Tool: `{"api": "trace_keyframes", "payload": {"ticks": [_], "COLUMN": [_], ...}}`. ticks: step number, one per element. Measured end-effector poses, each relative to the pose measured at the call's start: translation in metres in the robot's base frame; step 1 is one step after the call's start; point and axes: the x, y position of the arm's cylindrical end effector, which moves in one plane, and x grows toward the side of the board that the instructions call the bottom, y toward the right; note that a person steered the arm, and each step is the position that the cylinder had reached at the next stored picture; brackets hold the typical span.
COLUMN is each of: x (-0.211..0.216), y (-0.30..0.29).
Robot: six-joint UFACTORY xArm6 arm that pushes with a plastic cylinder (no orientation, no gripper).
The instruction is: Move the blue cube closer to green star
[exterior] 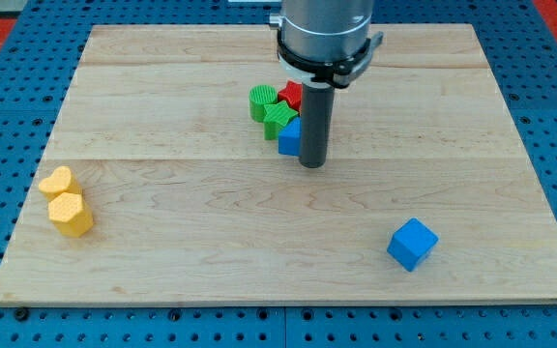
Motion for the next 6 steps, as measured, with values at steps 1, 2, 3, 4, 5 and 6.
{"api": "trace_keyframes", "payload": {"ticks": [1, 2, 3, 4, 5, 6], "x": [-0.002, 0.017, 0.056, 0.082, 0.081, 0.113], "y": [-0.022, -0.035, -0.019, 0.089, 0.173, 0.213]}}
